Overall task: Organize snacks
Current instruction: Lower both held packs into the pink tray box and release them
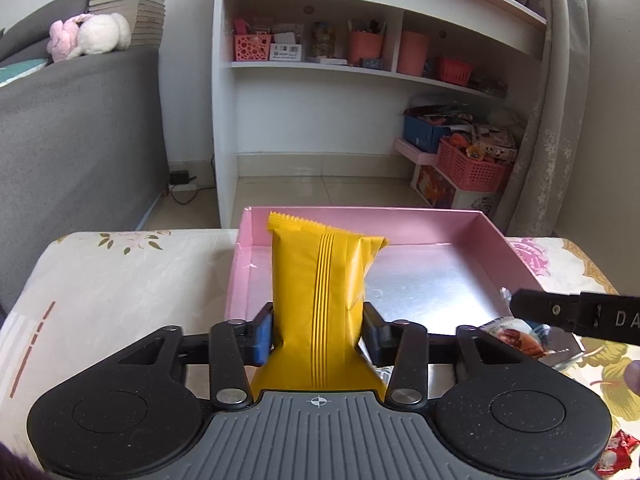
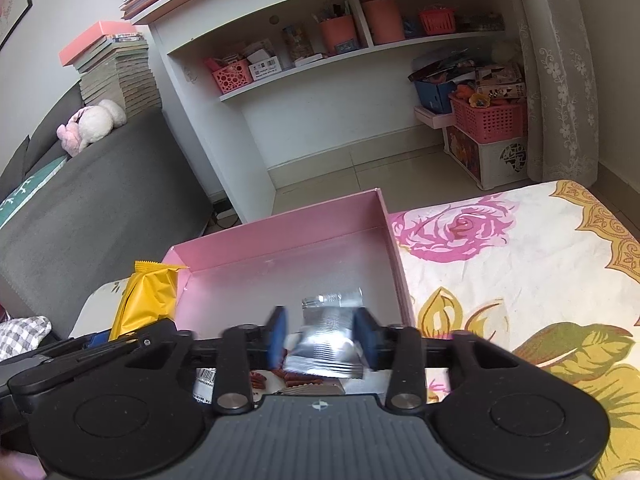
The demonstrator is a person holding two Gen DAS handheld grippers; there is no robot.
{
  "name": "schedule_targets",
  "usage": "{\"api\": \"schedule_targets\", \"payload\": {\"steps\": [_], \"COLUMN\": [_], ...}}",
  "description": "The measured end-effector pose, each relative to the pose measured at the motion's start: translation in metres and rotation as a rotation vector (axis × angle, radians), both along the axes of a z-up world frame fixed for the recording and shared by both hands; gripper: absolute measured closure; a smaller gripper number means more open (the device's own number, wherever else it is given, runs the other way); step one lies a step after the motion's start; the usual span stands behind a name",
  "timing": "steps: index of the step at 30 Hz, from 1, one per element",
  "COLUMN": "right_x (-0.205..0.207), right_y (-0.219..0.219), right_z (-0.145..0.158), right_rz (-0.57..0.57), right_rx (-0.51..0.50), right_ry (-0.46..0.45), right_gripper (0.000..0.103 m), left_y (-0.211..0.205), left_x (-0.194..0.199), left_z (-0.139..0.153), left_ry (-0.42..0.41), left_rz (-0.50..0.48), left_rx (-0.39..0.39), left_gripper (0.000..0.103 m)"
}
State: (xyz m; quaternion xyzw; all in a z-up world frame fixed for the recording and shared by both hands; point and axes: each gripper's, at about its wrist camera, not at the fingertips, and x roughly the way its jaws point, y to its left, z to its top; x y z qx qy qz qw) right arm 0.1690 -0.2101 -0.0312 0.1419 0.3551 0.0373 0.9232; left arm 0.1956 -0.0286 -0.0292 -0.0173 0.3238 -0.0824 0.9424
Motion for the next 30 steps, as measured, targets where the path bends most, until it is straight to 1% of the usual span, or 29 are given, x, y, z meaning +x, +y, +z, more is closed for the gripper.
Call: {"api": "schedule_targets", "payload": {"steps": [1,2,3,7,12,13,17,19,21,30], "right_x": [-0.001,-0.002,-0.003,-0.006,-0.012,-0.013,-0.021,-0.025,-0.03,-0.055], "right_y": [-0.002,-0.002,-0.002,-0.002,-0.001,0.0,0.0,0.0,-0.001,0.004], "right_z": [0.001,0.002,0.004,0.009,0.017,0.019,0.025,0.028,0.031,0.044], "right_rz": [-0.005,-0.007,-0.007,-0.001,0.01,0.01,0.022,0.029,0.038,0.089], "right_rx": [0.007,0.014,0.015,0.009,-0.017,-0.022,-0.045,-0.058,-0.072,-0.123], "right_ry": [-0.005,-0.009,-0.011,-0.019,-0.025,-0.025,-0.029,-0.032,-0.034,-0.055], "right_gripper": [0.052,0.047,0.045,0.038,0.03,0.029,0.023,0.022,0.021,0.014], "left_y": [0.0,0.001,0.001,-0.001,0.0,0.0,0.005,0.008,0.011,0.027], "left_x": [-0.001,-0.002,-0.003,-0.007,-0.017,-0.019,-0.03,-0.035,-0.041,-0.066], "left_z": [0.001,0.001,0.001,0.005,0.011,0.013,0.019,0.022,0.024,0.034], "left_ry": [0.002,0.002,0.001,0.01,0.024,0.026,0.04,0.046,0.052,0.063], "left_rz": [-0.001,0.0,0.0,-0.013,-0.032,-0.034,-0.04,-0.044,-0.047,-0.071], "left_rx": [-0.01,-0.017,-0.02,-0.017,-0.03,-0.034,-0.054,-0.062,-0.059,-0.026], "left_gripper": [0.036,0.032,0.027,0.017,0.012,0.01,0.009,0.008,0.006,0.004]}}
